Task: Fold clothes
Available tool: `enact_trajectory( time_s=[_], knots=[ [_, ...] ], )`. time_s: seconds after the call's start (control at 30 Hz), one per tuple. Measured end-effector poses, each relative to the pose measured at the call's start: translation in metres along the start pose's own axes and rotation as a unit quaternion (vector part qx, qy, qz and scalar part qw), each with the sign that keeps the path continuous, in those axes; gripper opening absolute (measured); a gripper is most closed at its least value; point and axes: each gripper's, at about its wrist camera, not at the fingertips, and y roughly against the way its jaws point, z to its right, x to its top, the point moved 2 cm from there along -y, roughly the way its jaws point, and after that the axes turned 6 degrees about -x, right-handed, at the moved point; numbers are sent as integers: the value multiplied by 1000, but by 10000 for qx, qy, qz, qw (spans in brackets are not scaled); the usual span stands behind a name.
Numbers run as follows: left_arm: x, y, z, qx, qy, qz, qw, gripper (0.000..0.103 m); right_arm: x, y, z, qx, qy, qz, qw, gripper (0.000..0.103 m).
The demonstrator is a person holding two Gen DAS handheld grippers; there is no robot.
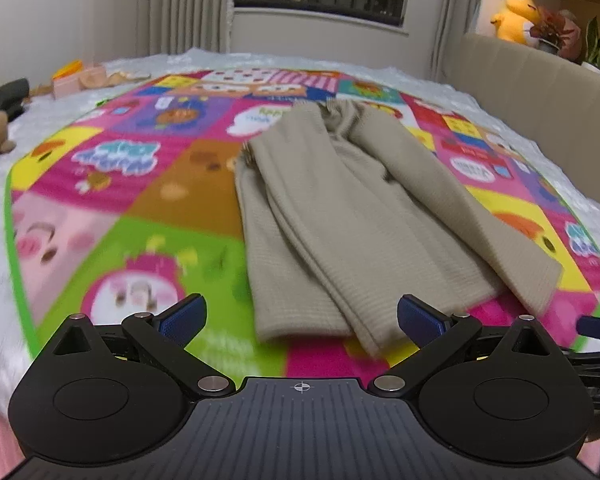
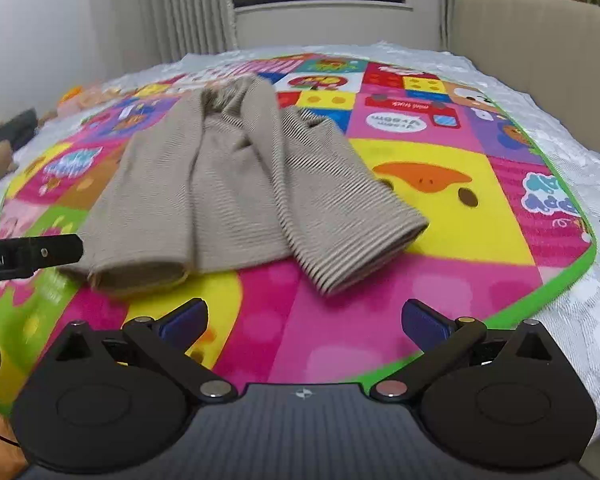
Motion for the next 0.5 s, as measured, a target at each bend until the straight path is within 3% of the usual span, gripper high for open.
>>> enact_trajectory(
  time_s=[0.33,0.5],
  knots=[
    [56,-58,-24,-725,-189,-43,9972,103,66,-52,26,642,-1067,46,9922,103],
    [83,-78,-29,-1077,-300,-73,9937,103,105,-94,-7,538,-93,-20,9985,103]
  ],
)
